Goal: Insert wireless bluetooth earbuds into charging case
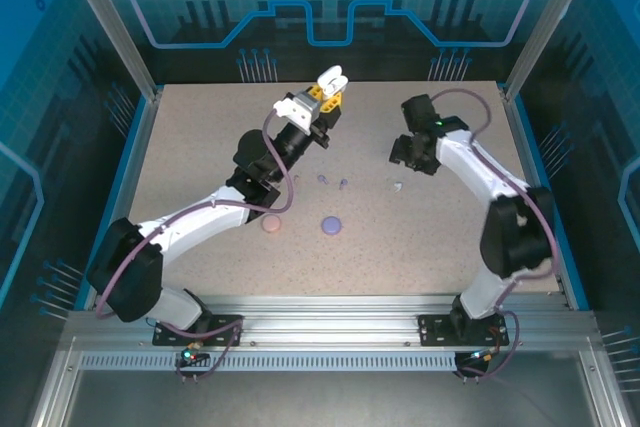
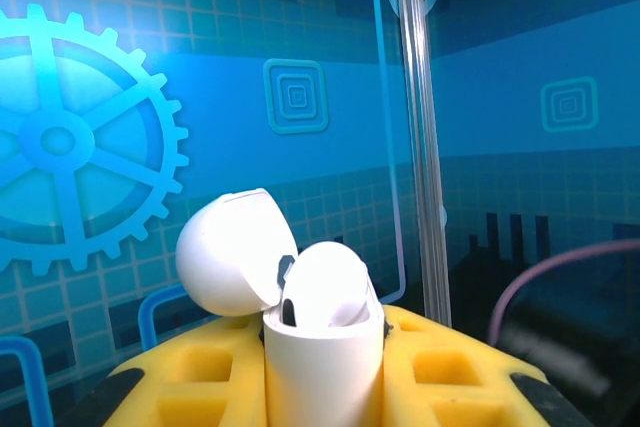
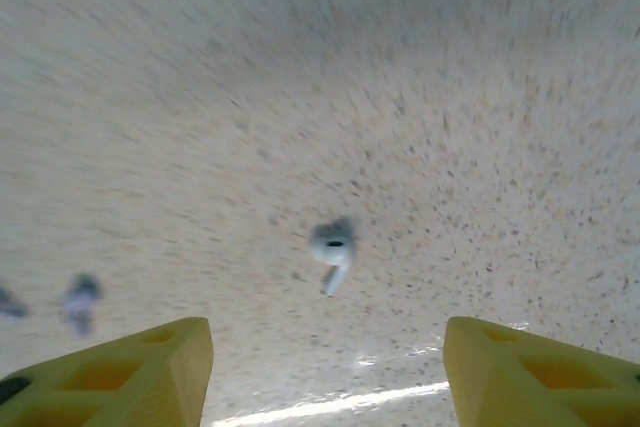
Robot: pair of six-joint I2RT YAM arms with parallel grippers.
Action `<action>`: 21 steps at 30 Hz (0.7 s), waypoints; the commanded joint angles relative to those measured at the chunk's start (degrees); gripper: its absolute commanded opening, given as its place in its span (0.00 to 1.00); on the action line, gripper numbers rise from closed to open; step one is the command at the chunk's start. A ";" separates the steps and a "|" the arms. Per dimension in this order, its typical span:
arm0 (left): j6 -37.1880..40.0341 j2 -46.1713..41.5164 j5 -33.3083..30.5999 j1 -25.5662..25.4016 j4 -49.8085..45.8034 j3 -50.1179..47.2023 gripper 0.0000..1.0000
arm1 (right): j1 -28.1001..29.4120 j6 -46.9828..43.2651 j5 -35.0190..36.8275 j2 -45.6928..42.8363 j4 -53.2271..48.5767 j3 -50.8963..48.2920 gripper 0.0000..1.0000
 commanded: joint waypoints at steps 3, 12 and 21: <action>-2.22 -3.32 -0.32 -0.40 1.92 -2.01 0.00 | -0.33 2.26 0.48 8.21 -6.76 6.09 0.61; -3.37 -4.12 -0.41 -0.40 3.30 -3.52 0.00 | 2.60 5.14 3.17 17.80 -9.88 12.76 0.61; -3.30 -3.95 -0.37 -0.33 4.01 -3.79 0.00 | 3.30 6.30 5.10 22.09 -10.90 13.68 0.60</action>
